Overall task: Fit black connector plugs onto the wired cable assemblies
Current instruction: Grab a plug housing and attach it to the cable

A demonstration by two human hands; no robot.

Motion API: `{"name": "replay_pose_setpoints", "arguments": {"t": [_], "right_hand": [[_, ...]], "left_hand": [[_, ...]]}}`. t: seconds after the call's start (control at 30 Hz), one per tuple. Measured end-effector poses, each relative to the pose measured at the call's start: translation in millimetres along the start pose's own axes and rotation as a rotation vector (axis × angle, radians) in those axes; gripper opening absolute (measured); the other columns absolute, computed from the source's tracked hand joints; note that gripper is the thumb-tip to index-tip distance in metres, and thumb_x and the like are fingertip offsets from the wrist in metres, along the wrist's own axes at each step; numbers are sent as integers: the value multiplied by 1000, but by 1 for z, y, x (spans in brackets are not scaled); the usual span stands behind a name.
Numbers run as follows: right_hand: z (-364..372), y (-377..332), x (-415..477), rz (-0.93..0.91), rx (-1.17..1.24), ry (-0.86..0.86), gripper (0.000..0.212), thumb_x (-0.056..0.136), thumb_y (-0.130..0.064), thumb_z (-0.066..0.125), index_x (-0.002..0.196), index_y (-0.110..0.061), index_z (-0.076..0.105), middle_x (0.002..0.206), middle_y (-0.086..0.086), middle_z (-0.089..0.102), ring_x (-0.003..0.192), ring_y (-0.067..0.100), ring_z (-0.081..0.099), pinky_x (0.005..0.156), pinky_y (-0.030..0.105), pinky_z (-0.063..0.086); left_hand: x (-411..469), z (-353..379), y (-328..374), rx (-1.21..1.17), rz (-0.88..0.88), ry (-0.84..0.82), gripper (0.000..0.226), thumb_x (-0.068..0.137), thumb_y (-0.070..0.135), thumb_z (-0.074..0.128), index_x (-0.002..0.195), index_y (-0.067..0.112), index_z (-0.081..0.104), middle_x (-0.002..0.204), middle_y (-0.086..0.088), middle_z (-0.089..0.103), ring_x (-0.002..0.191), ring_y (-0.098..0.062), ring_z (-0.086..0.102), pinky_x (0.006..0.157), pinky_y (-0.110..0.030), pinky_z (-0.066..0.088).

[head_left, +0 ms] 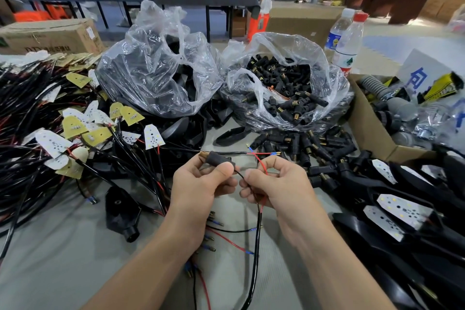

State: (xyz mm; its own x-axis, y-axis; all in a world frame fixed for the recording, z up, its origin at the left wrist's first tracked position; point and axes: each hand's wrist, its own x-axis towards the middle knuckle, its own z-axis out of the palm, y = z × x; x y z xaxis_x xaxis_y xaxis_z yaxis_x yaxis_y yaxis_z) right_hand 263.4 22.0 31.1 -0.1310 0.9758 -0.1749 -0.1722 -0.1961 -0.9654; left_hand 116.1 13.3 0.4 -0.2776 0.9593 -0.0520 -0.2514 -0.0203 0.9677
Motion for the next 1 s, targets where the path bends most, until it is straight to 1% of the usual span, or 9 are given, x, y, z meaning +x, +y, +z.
{"name": "replay_pose_setpoints", "arguments": {"t": [0.13,0.27,0.43,0.53,0.63,0.73,0.8,0.9,1.0], "right_hand": [[0,2,-1,-64,-41,4,30,80,16,73,82,-4,52,62,14,67,52,20,66,50,22,51],[1,4,2,-132,-42,11,31,79,17,74,77,-3,51,62,23,65,50,20,67,48,22,52],[-7,2,3,-29,-83,-102,17,81,0,79,75,-7,65,72,22,71,57,23,67,56,28,56],[-12,2,4,-58,-209,-78,23,77,11,77,73,-7,63,68,33,62,55,26,64,57,30,55],[-8,4,4,-113,-208,-71,33,76,13,76,67,-14,60,60,25,66,49,24,62,50,28,51],[-2,8,5,-144,-194,-66,31,78,15,75,71,-9,57,56,20,66,45,20,60,47,23,48],[0,11,5,-151,-180,-63,27,78,15,75,75,-7,59,57,23,63,46,20,60,48,23,49],[2,12,4,-145,-173,-83,26,78,14,74,85,-11,75,65,23,69,53,23,64,54,27,52],[4,11,4,-151,-174,-61,36,78,15,72,85,-19,81,70,15,74,55,20,65,53,24,52]], "left_hand": [[-1,0,1,-8,0,-1,9,89,0,70,97,-4,69,84,-11,78,62,-13,67,60,-22,56],[-2,-2,3,64,-26,-91,7,84,2,75,86,8,74,78,-14,75,66,-17,69,59,-20,54],[-1,-2,6,23,-47,-24,9,84,5,76,81,13,76,83,-10,77,66,-14,67,63,-23,55],[-1,-3,7,-8,-49,2,11,86,5,74,78,12,76,82,-13,77,64,-13,67,59,-21,54],[-2,-3,7,50,-44,-64,15,85,1,74,74,11,77,72,-10,73,60,-13,64,58,-20,53],[0,-3,5,138,-35,-112,7,81,1,76,78,7,76,66,-4,67,60,-12,58,58,-19,50],[1,-6,5,164,-25,-126,6,73,8,78,78,8,75,69,-6,67,64,-14,59,63,-22,50],[2,-7,5,179,-36,-142,18,65,19,74,81,13,78,82,-6,76,77,-15,69,75,-27,54],[2,-7,6,131,-68,-161,24,73,29,66,84,14,82,81,-6,75,71,-14,65,69,-25,49]]}}
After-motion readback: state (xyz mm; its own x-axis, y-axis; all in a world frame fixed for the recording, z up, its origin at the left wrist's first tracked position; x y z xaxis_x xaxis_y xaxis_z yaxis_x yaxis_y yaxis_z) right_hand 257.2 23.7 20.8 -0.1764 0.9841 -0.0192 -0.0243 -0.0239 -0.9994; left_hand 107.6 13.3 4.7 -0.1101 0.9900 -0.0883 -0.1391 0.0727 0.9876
